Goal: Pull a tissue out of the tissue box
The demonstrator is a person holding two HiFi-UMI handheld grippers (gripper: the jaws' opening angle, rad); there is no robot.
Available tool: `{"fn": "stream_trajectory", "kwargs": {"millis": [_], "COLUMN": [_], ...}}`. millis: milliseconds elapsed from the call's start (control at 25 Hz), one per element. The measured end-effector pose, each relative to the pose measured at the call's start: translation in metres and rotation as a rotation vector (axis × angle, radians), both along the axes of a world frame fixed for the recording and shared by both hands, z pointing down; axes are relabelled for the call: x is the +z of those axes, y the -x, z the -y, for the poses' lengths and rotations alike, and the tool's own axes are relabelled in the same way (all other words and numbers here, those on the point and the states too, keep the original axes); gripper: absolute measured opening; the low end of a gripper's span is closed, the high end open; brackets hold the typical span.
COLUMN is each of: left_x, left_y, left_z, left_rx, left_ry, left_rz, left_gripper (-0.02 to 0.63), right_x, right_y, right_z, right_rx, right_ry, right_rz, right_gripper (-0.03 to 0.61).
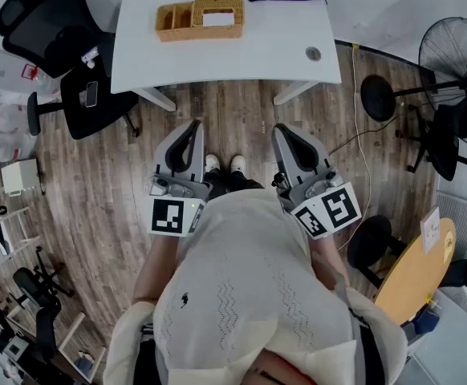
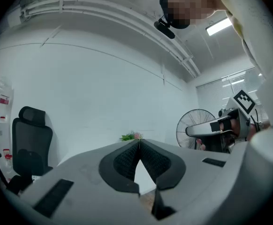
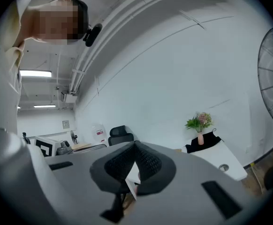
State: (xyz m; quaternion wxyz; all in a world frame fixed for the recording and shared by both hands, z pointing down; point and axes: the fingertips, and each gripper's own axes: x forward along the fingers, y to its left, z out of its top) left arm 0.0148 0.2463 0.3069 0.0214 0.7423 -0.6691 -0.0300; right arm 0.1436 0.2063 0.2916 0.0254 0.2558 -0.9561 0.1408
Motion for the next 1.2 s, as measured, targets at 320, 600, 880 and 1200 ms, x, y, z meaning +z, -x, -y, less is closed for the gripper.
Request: {"fn": "stream_trajectory", "kwargs": {"millis": [320, 600, 880, 1200], "left_x": [0.003, 0.006, 0.007, 0.008], "left_y": [0.014, 0.037, 0.049, 0.073], "left_z": [0.006, 0.007, 0.012, 0.009], "left_rx": [0.015, 0.014, 0.066, 0.097], "left_ry": [0.000, 0.000, -0.016, -0.042], "left_rz": [-0.002, -0.017, -0.026, -0.013], "left_gripper": [0.013, 0.014, 0.014, 0.013], "right_x": [0.006, 0.009, 0.012, 0.015], "right_y": [0.019, 0.040, 0.053, 0.072], "right_z": [0.007, 0.006, 0.002, 0.000], "right_rx": [0.004, 0.004, 0.041, 0.099], "right_ry": [0.025, 0.021, 0.022, -0.008], "right_rz": [0.001, -0.017, -0.035, -0.051], "right_gripper": [0.000, 0.000, 0.000, 0.000]}}
